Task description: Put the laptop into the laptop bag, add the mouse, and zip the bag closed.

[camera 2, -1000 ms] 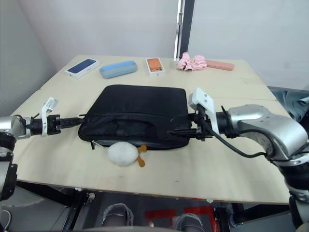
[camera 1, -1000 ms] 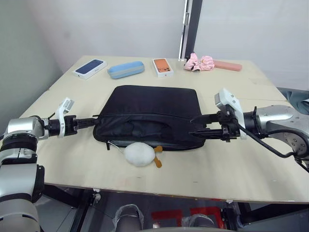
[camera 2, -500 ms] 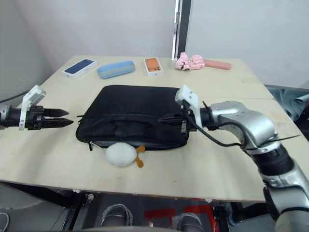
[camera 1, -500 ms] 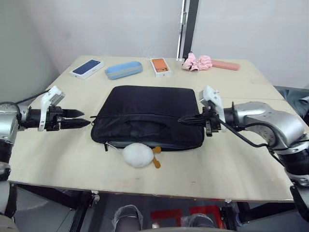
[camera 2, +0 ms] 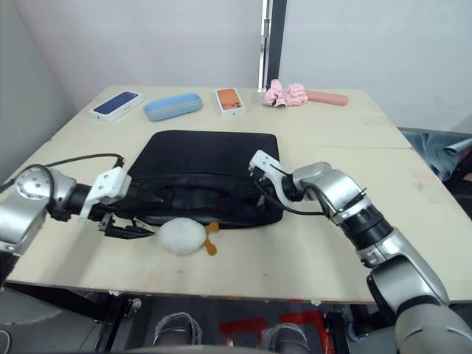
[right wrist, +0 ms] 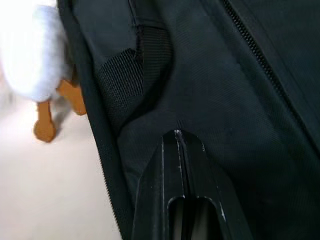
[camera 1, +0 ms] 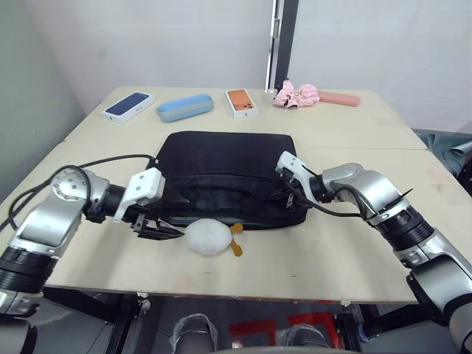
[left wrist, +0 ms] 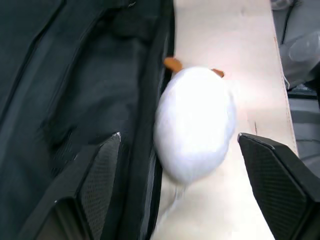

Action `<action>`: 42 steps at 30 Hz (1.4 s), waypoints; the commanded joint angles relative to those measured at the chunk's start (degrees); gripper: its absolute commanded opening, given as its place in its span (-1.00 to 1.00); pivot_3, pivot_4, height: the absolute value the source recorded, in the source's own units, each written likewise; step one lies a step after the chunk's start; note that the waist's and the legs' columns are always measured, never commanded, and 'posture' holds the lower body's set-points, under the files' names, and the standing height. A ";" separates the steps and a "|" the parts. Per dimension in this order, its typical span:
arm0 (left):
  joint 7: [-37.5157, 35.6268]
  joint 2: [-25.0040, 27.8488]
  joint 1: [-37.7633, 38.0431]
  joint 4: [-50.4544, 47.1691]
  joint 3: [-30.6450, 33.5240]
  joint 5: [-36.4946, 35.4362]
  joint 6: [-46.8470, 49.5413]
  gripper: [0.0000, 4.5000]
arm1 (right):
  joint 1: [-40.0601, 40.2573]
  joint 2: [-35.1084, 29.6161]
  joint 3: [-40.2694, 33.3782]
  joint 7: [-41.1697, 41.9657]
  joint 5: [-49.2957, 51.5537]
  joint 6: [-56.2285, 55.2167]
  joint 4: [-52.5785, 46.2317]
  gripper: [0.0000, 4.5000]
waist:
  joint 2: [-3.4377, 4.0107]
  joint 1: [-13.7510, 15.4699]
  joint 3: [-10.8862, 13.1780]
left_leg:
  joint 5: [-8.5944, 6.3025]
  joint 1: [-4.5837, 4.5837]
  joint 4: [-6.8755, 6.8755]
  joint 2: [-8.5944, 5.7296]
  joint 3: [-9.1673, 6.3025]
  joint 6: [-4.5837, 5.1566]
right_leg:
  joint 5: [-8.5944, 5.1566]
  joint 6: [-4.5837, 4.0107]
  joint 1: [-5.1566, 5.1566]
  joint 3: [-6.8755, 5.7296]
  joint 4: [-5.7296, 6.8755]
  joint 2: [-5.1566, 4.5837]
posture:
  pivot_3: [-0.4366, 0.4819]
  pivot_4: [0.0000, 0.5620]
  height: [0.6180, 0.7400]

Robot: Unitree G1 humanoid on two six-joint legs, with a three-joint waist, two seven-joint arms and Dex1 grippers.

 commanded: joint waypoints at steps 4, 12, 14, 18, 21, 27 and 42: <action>-0.02 -2.83 0.87 -0.20 -2.80 2.01 -7.56 0.75 | 1.14 -1.03 0.37 2.22 -1.93 0.87 -3.25 -0.98 | 0.00 0.10 0.00 | 0.00 0.01 0.22 0.01 -0.02 0.00 | 0.00 0.00 -0.02 0.04 0.23 0.00 | -0.05 -0.47 1.00; 1.33 -6.47 1.65 6.00 -6.58 4.66 -11.78 0.75 | 2.06 -0.41 -0.17 1.80 -2.59 2.74 -5.18 -0.98 | 0.02 0.05 -0.01 | -0.01 0.09 0.42 0.03 0.01 0.00 | 0.00 0.00 -0.08 0.17 0.55 0.00 | -0.05 -0.47 1.00; 1.29 -7.38 1.56 7.26 -7.22 4.69 -11.66 0.75 | 2.36 -0.60 -0.28 1.74 -2.74 3.06 -5.81 -0.98 | 0.02 0.05 -0.01 | -0.01 0.10 0.49 0.02 0.01 0.00 | 0.00 0.00 -0.08 0.20 0.64 0.00 | -0.05 -0.47 1.00; 0.98 -8.63 1.24 9.86 -8.13 5.06 -11.34 0.40 | 2.81 -0.71 -0.73 1.38 -2.67 3.71 -6.54 -1.00 | 0.02 0.08 -0.01 | -0.01 0.10 0.53 0.02 0.02 0.01 | 0.00 0.00 -0.08 0.22 0.66 -0.01 | -0.05 -0.47 1.00; 0.78 -9.19 0.91 11.90 -8.59 5.50 -12.78 -0.09 | 3.00 -0.57 -0.97 1.20 -2.55 4.16 -7.02 -1.00 | 0.02 0.09 -0.01 | -0.01 0.10 0.52 0.02 0.02 0.00 | 0.00 0.00 -0.09 0.22 0.65 0.00 | -0.05 -0.47 1.00; 2.15 -11.44 -0.83 15.39 -8.71 6.40 -16.08 -0.98 | 3.68 -0.50 -0.34 0.49 -2.66 5.69 -7.80 -1.00 | 0.01 0.12 -0.02 | -0.01 0.12 0.53 0.02 0.03 0.01 | 0.00 0.00 -0.08 0.24 0.66 -0.01 | -0.05 -0.47 1.00; 3.80 -14.30 -4.70 8.86 -11.40 7.51 -14.84 -0.98 | 0.71 -0.75 -9.61 2.95 5.06 9.64 -11.44 -1.00 | 0.02 0.47 -0.02 | -0.01 0.06 0.53 0.01 0.05 0.01 | 0.00 0.00 -0.13 0.25 0.65 -0.02 | -0.05 -0.47 1.00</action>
